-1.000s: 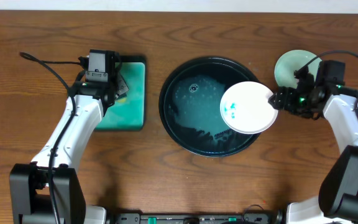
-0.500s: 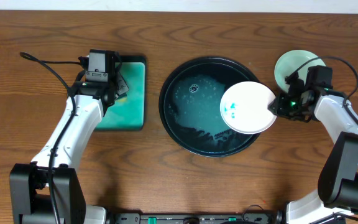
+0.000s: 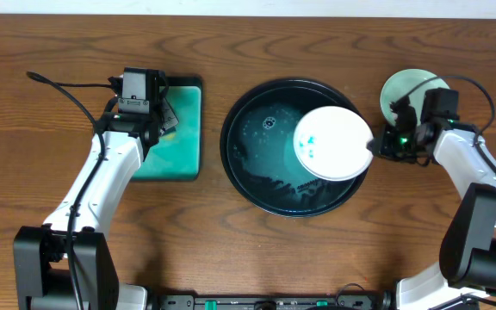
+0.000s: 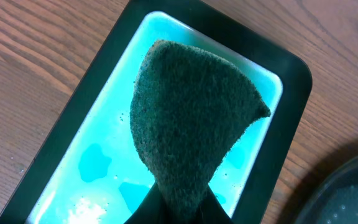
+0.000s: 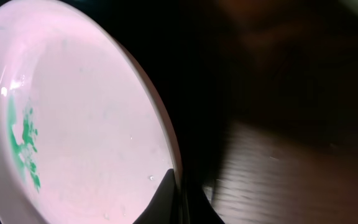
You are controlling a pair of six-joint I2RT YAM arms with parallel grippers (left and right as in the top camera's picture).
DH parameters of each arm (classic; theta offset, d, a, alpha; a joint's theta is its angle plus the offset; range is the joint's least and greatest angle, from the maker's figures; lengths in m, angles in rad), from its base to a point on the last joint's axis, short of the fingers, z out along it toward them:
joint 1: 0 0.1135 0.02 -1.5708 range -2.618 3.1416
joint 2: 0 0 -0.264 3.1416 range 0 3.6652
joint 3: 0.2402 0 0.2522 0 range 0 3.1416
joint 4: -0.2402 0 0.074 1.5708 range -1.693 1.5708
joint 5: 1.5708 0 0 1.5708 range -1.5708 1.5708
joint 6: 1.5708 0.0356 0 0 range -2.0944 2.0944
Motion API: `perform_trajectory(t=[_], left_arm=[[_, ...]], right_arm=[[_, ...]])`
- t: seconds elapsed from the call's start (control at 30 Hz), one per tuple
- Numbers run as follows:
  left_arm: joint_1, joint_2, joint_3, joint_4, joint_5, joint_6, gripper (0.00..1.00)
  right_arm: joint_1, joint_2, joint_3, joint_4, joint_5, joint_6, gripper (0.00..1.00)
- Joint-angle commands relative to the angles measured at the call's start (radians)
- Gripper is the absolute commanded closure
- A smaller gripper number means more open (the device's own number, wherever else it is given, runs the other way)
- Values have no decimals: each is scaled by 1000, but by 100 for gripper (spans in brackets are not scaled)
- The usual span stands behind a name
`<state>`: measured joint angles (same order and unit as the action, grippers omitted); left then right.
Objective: Clean dirty plates on tray and stack at the side
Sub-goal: 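Move the right gripper to the white plate rim in the tray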
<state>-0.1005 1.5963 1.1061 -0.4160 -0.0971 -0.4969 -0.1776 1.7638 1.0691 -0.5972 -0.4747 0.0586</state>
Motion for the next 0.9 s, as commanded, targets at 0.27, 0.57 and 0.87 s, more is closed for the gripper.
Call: perform_trajectory(t=[0.27, 0.57, 0.87], left_arm=[[4, 5, -5, 85, 223, 7, 93], [-20, 5, -5, 137, 423, 2, 93], [-170, 6, -5, 178, 417, -13, 93]], right_arm=[[235, 2, 36, 102, 174, 171, 99], [350, 91, 35, 163, 301, 222, 99], [357, 229, 35, 248, 230, 260, 99]])
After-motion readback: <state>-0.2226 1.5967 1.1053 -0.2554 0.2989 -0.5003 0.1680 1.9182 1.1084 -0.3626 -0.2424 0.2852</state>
